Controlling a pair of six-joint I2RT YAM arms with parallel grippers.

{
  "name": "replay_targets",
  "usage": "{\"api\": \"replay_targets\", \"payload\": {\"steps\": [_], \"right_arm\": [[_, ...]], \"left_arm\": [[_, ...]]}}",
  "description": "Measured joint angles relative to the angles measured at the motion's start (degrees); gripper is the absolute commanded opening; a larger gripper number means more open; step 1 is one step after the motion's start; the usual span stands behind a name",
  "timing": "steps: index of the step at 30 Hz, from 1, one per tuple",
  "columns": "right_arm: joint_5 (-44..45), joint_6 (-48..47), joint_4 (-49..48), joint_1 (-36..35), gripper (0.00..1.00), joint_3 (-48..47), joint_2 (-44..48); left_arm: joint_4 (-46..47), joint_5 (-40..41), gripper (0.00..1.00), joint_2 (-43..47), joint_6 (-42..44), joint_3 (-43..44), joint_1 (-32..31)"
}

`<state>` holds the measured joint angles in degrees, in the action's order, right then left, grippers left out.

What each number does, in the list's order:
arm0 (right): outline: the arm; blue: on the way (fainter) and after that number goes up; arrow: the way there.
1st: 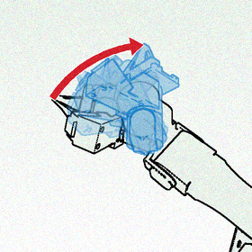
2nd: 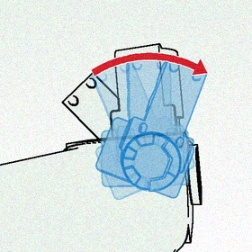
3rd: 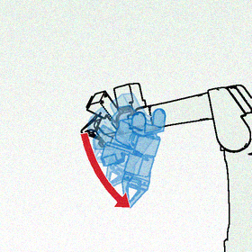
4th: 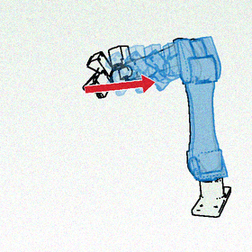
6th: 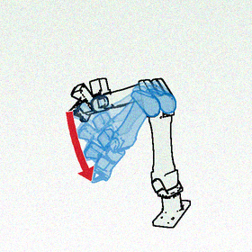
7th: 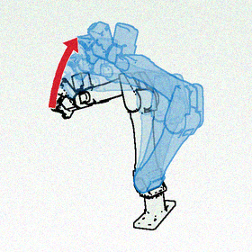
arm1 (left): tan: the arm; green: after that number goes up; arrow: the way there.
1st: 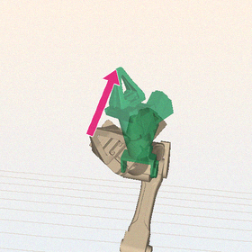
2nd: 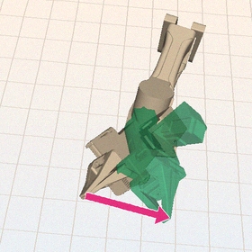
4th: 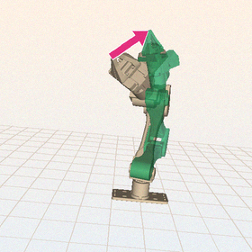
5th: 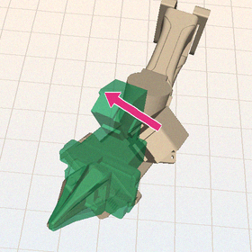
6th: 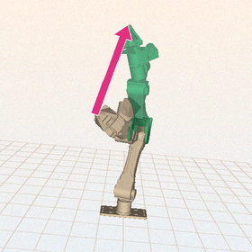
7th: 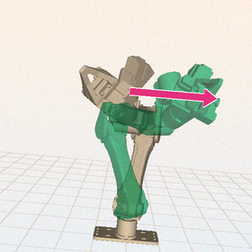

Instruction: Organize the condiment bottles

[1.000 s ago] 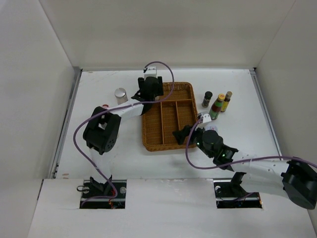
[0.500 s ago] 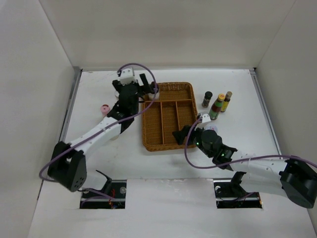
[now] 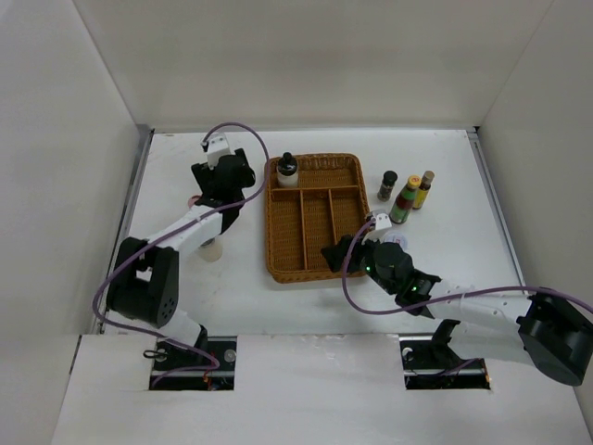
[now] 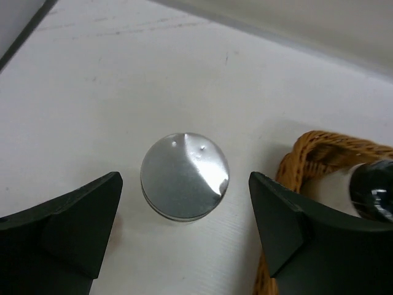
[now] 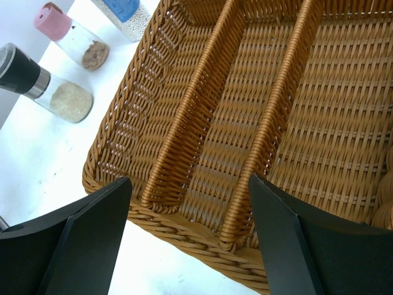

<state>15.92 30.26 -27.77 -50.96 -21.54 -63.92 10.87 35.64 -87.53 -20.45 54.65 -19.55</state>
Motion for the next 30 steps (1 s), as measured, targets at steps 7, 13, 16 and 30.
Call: {"api": "replay_targets", "payload": {"steps": [7, 13, 16, 30], "right_arm": [[-0.11, 0.00, -0.09, 0.00, 0.84, 0.00, -0.37], [-0.15, 0.02, -0.13, 0.00, 0.84, 0.00, -0.37], [-0.31, 0.02, -0.13, 0.00, 0.84, 0.00, -0.46], [-0.46, 0.17, -0.15, 0.02, 0.84, 0.00, -0.46]], "left_arm": [[-1.25, -1.07, 0.51, -6.97, -0.35, 3.08, 1.97], [-2.12, -1.75, 0.31, -6.03, -0.28, 3.04, 1.97], [-3.28, -1.66, 0.31, -0.79, 0.15, 0.74, -0.20], [-0.87, -1.62, 0.31, 10.95, 1.36, 1.51, -19.32]]}}
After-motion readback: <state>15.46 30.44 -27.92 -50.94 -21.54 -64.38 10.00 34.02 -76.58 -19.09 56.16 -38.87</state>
